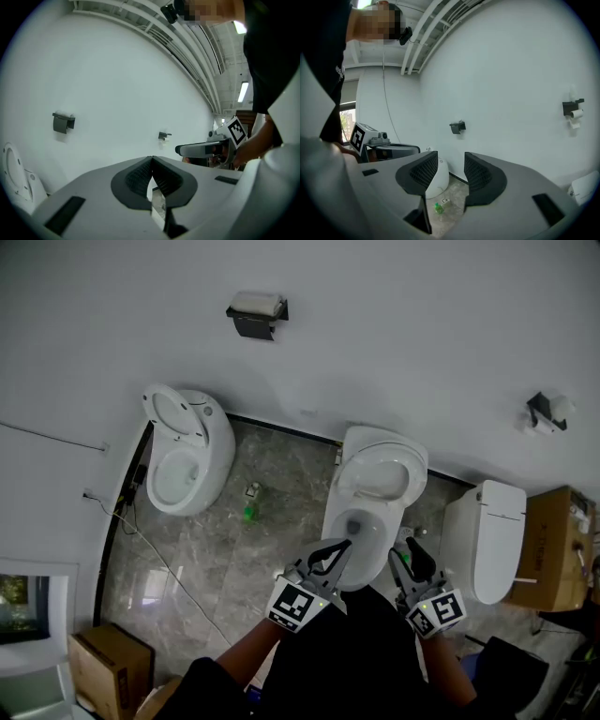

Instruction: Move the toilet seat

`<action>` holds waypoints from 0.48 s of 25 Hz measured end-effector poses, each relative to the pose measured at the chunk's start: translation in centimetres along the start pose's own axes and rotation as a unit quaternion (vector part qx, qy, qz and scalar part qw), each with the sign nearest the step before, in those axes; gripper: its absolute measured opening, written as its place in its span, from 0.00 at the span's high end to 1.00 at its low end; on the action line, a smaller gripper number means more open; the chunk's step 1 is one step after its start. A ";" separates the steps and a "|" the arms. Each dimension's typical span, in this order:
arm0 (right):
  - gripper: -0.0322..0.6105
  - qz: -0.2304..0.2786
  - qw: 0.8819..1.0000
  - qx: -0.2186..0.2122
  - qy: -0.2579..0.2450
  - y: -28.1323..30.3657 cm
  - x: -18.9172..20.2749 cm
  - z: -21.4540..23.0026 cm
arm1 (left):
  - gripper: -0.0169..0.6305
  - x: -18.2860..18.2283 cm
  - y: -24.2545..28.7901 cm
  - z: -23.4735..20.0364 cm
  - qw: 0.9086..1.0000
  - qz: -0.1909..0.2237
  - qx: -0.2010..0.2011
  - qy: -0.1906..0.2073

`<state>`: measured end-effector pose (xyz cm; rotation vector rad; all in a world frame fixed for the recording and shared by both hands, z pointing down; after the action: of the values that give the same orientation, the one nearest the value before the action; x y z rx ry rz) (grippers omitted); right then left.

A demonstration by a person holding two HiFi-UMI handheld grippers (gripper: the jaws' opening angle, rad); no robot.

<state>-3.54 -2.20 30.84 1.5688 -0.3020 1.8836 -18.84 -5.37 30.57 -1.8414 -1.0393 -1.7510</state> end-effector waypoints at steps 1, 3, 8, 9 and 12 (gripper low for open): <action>0.65 0.000 1.000 -0.002 -0.003 0.2 0.0 -1.0 | 0.95 -0.1 -0.5 0.0 1.000 0.002 0.003 0.003; 0.68 0.006 1.000 0.006 -0.007 0.0 -0.1 -2.4 | 0.95 -0.2 -1.4 0.3 1.000 0.011 0.011 -0.010; 0.87 0.013 0.999 0.036 -0.024 -2.3 -0.7 -2.9 | 0.95 0.5 -2.7 3.1 0.997 0.019 0.033 -0.064; 0.88 0.013 0.999 0.039 -0.029 -2.9 -0.9 -2.8 | 0.95 0.7 -3.0 3.8 0.997 0.019 0.031 -0.066; 0.89 0.023 0.998 0.041 -0.037 -4.6 -1.5 -2.4 | 0.95 0.9 -3.5 5.1 0.997 0.026 -0.001 -0.073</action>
<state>-2.46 2.13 27.74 1.7023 -0.2987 1.8983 -18.01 0.84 30.01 -2.0034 -1.0340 -1.6094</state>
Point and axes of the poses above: the fingertips, and each gripper's own axes: y forward along the fingers, z to its right, x out of its underside, the point moved 4 cm from there along -y, backward along the fingers, and after that the axes turned 8 degrees about -x, right-handed, at the moved point
